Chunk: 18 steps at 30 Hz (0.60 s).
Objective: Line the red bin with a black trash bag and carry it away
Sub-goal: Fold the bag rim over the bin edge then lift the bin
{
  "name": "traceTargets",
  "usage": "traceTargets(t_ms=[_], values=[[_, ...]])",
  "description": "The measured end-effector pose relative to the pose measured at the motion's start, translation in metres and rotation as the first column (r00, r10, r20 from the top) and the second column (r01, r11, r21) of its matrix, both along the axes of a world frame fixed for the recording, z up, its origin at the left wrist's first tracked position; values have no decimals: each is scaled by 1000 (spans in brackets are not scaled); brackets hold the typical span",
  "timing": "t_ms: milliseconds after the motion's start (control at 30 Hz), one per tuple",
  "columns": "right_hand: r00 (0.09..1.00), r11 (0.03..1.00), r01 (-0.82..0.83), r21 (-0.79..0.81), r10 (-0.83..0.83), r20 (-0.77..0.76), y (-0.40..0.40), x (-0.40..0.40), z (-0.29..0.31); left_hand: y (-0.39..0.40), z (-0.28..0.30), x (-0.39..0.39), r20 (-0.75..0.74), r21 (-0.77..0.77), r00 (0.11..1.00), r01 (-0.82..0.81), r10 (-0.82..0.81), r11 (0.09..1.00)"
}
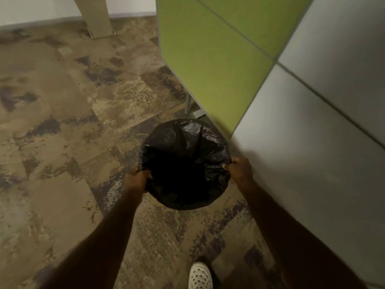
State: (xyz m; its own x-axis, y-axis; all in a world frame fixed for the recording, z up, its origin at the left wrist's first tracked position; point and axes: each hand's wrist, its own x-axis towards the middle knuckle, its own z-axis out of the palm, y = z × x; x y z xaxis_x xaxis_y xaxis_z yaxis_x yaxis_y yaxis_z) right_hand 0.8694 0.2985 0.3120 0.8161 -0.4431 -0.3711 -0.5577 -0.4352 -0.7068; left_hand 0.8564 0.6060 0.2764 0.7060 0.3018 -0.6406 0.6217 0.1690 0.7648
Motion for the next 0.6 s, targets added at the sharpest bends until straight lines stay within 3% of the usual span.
traceTargets(t_ms=[200,600], values=[[993,995,-85,-48,81,-80,12,51,-88,8,-80,22,-66,-26,993,-100,98,995],[973,996,-74,-55,61,-222,4,51,-201,3,-191,7,-202,-152,979,-62,30,986]])
